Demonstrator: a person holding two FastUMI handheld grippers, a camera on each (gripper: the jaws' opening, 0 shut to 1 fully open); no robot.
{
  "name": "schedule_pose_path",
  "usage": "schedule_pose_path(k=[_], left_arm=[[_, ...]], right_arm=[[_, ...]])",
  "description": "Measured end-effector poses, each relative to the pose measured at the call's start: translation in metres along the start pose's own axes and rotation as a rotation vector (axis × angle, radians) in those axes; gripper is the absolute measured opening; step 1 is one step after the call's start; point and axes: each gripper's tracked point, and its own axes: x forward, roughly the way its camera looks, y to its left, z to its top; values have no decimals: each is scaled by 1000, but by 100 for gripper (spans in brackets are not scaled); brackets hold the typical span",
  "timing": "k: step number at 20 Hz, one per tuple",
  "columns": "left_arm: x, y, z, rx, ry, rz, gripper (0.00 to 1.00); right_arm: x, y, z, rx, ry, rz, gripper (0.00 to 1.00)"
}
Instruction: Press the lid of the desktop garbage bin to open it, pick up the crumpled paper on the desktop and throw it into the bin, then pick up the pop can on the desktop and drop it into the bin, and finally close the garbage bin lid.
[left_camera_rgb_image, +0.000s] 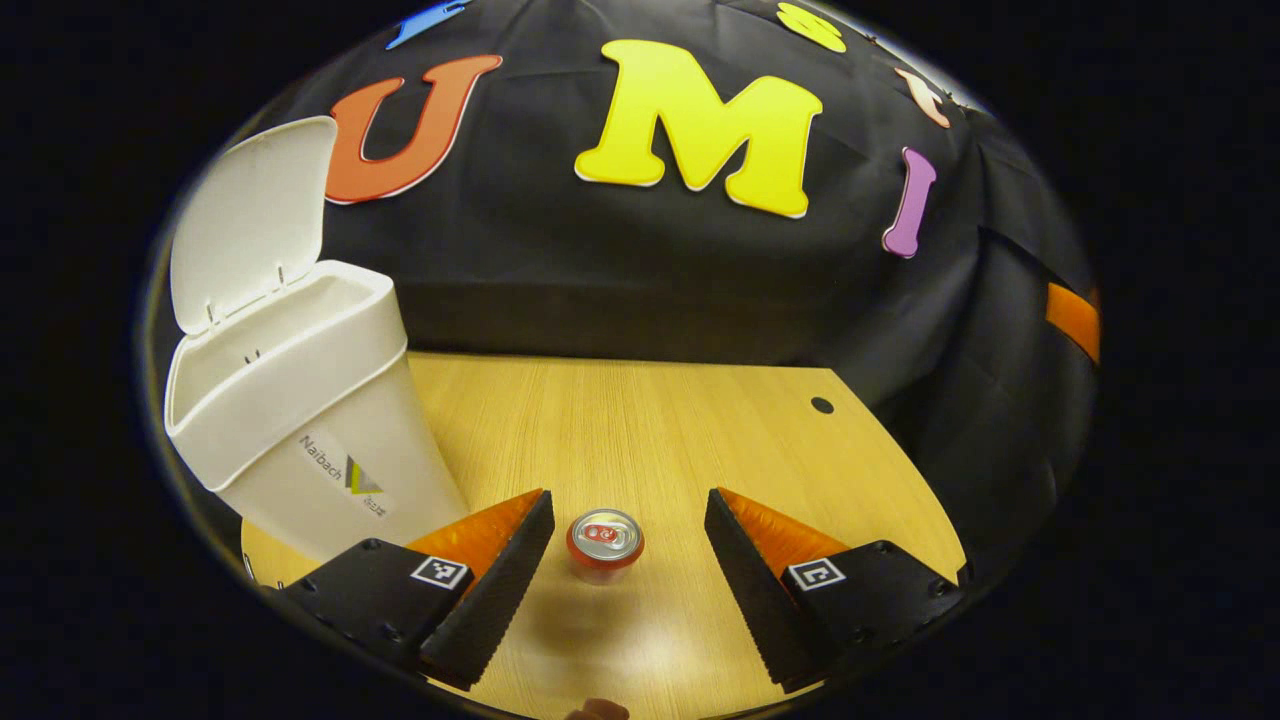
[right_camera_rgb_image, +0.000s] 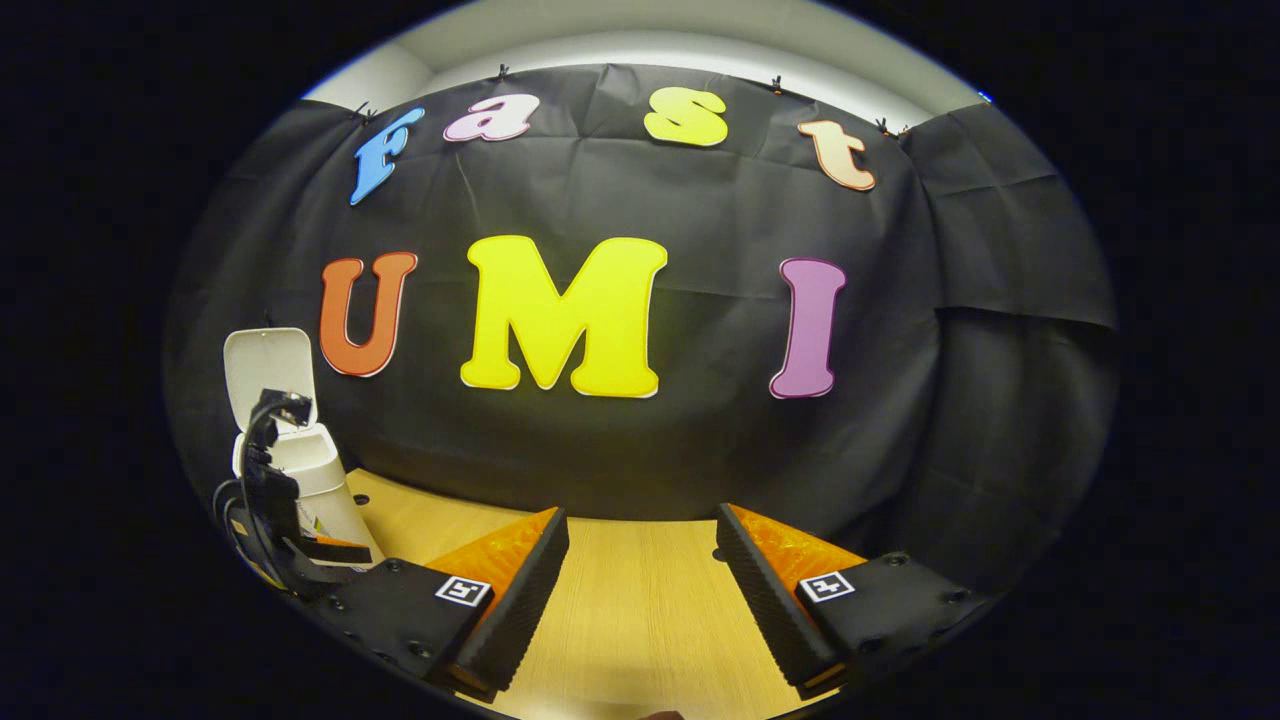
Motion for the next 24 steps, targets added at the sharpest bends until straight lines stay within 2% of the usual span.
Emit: schedule_pose_path(k=[7, 17, 24], left_arm=[[41, 2, -32, 19, 106, 16, 100], [77, 22, -59, -28, 182, 63, 100], [102, 26, -77, -19, 216, 78, 100]], right_arm=[[5, -2, -4, 8, 17, 3, 95], [20, -4, -14, -5, 49, -9, 95], [23, -6, -17, -25, 61, -29, 95]])
